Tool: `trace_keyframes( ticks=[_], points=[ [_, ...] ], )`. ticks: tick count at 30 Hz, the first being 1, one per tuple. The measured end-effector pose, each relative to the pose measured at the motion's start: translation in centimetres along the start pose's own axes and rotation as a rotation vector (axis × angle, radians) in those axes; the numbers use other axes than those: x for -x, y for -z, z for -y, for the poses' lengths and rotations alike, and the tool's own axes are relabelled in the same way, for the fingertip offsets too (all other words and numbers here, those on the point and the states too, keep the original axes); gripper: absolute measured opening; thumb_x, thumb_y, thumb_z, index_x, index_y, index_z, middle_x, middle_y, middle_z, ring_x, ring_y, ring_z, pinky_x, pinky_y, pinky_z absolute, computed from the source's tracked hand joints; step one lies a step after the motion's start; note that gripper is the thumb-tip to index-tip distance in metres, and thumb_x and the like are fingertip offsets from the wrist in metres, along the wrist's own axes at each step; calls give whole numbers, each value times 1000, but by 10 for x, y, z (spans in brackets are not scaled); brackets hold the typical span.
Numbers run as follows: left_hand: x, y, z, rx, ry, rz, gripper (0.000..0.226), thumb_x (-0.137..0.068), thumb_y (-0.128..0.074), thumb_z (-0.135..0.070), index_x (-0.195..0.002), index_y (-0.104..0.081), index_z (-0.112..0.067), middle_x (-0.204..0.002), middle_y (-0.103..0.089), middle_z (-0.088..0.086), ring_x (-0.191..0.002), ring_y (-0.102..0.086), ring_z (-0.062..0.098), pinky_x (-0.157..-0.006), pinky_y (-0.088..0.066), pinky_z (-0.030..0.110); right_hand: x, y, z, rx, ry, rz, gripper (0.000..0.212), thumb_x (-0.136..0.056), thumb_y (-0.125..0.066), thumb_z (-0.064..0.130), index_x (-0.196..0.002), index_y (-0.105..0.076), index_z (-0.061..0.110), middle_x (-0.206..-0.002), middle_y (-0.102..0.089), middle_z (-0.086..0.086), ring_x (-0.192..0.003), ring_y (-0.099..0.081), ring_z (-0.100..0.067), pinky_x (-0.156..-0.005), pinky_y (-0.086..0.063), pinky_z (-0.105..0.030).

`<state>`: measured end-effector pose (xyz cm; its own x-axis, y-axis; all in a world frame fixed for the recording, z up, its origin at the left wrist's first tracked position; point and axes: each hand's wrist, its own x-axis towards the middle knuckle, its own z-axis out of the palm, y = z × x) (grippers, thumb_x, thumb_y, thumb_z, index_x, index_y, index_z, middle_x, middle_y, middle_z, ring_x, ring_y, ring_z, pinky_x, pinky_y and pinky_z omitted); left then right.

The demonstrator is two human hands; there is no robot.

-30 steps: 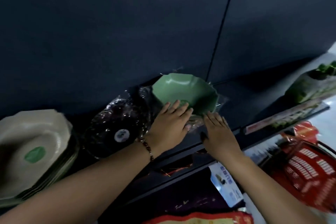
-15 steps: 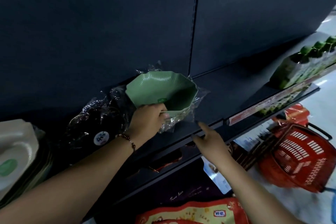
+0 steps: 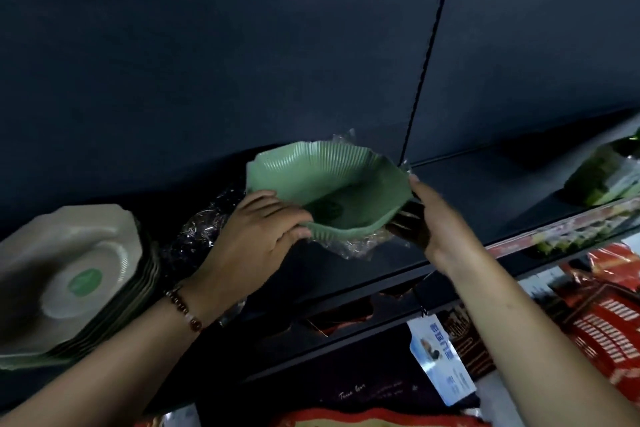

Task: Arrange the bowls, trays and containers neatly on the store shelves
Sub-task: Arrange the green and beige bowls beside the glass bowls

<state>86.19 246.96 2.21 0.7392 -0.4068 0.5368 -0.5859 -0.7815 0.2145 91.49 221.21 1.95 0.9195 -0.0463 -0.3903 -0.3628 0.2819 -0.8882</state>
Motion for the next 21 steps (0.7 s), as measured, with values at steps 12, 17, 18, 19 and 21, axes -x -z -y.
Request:
trace_keyframes(
  ticks=[12, 17, 18, 19, 21],
  points=[
    [136, 57, 39, 496, 796, -257, 59, -86, -53, -56, -141, -35, -45, -157, -20, -15, -143, -24, 6, -116, -26, 38, 40, -120, -79, 138, -3, 48, 22, -87, -53, -5, -89, -66, 12, -85, -70, -8, -79, -67, -23, -69, -56, -34],
    [185, 92, 69, 595, 939, -359, 60, -90, -63, -12, -142, -38, -28, -133, -44, -17, -110, -46, -20, -99, -44, 18, 61, -184, -110, 134, 35, 150, 26, -87, -54, -3, -101, -68, 14, -88, -75, -2, -88, -68, -22, -77, -55, -36],
    [196, 99, 79, 572, 941, -368, 61, -90, -63, -7, -142, -37, -25, -133, -43, -13, -106, -45, -25, -93, -42, 9, 64, -199, -114, 132, 47, 174, 28, -87, -56, 0, -108, -67, 14, -93, -75, -3, -92, -69, -21, -82, -55, -36],
    [206, 107, 88, 549, 944, -380, 62, -89, -64, -6, -142, -37, -23, -135, -41, -9, -104, -45, -26, -89, -40, 4, 68, -214, -119, 135, 63, 207, 28, -88, -58, 2, -112, -66, 14, -97, -75, -3, -93, -69, -19, -82, -55, -35],
    [223, 124, 105, 501, 955, -405, 62, -88, -68, -15, -141, -39, -24, -138, -42, -5, -106, -50, -16, -92, -42, 10, 74, -244, -126, 153, 103, 279, 22, -90, -58, 6, -108, -67, 15, -97, -75, -3, -90, -71, -18, -76, -56, -34]
  ],
)
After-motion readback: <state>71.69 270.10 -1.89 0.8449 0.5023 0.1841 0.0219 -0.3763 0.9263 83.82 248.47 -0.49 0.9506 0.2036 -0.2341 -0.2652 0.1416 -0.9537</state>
